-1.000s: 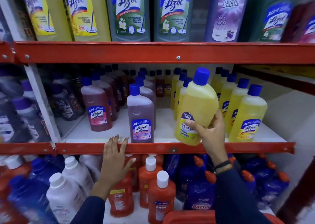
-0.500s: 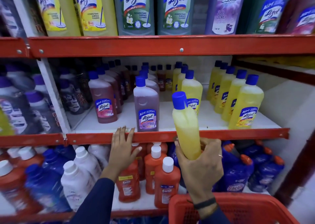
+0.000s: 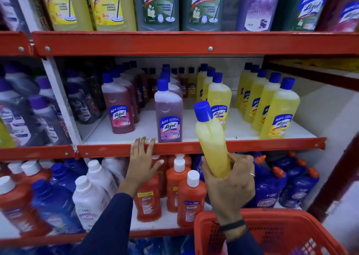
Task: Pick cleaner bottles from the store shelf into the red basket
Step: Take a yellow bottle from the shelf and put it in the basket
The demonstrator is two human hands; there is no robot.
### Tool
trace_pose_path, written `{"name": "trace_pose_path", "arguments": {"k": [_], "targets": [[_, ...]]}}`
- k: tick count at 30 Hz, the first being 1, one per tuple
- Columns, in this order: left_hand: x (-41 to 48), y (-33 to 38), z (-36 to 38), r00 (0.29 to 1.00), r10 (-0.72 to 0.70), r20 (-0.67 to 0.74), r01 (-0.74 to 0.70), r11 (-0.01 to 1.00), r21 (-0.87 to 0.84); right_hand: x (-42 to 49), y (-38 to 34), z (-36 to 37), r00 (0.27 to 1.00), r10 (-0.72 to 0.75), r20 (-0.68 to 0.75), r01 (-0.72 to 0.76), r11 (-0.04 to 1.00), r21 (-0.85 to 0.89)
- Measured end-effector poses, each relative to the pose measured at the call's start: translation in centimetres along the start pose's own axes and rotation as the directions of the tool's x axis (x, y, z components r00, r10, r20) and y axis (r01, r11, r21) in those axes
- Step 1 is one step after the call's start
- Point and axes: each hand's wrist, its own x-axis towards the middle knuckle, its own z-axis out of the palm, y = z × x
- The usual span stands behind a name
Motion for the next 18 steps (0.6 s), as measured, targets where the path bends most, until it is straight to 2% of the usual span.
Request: {"name": "trace_pose_path", "arguments": {"k": [2, 4, 5, 7, 8, 9, 10, 12, 13, 14, 16, 18], "targets": [[0.2, -0.2, -0.3, 1.0, -0.011, 0.011, 0.012, 0.995, -0.099, 0.7, 0.0, -0.6, 0.991, 0.103, 0.083, -0.114, 0.984, 0.137], [0.4, -0.1, -0.9, 0.999, -0.035, -0.001, 0.034, 0.98, -0.196, 1.6, 0.0, -1.3, 0.944, 0.192, 0.266, -0.278, 0.9, 0.337], [0.3, 0.3, -1.4, 0.998, -0.058, -0.038, 0.048, 0.971, -0.232, 2.1, 0.2, -1.6, 0.901, 0.207, 0.382, -0.378, 0.805, 0.457], [-0.2, 2.0, -2.4, 0.982, -0.108, -0.155, 0.058, 0.954, -0.296, 2.8, 0.8, -2.0, 0.799, 0.15, 0.582, -0.558, 0.544, 0.626], [-0.7, 3.4, -3.1, 0.973, -0.111, -0.202, 0.034, 0.936, -0.35, 3.0, 1.2, -2.1, 0.757, 0.106, 0.645, -0.617, 0.442, 0.651], [-1.3, 5.1, -4.0, 0.972, -0.102, -0.212, 0.0, 0.901, -0.434, 3.2, 1.4, -2.3, 0.725, 0.068, 0.685, -0.653, 0.384, 0.653], [-1.9, 7.0, -5.2, 0.98, -0.088, -0.176, -0.029, 0.819, -0.574, 3.3, 1.7, -2.5, 0.704, 0.03, 0.709, -0.671, 0.353, 0.652], [-3.1, 11.0, -7.7, 1.0, -0.006, -0.027, -0.02, 0.493, -0.87, 3.2, 2.3, -2.8, 0.681, -0.016, 0.732, -0.689, 0.325, 0.648], [-3.6, 12.7, -8.7, 0.998, 0.061, 0.009, -0.012, 0.342, -0.939, 3.0, 2.7, -3.0, 0.67, -0.025, 0.742, -0.698, 0.32, 0.641], [-3.9, 14.1, -9.3, 0.994, 0.111, 0.018, -0.012, 0.26, -0.965, 2.8, 3.3, -3.2, 0.659, -0.029, 0.751, -0.705, 0.323, 0.631], [-4.4, 16.3, -10.0, 0.985, 0.168, 0.04, 0.001, 0.227, -0.974, 2.4, 4.4, -3.8, 0.639, -0.042, 0.768, -0.707, 0.361, 0.608], [-5.2, 17.7, -10.0, 0.984, 0.165, 0.07, 0.024, 0.265, -0.964, 2.0, 6.0, -4.8, 0.628, -0.073, 0.775, -0.681, 0.432, 0.592]]}}
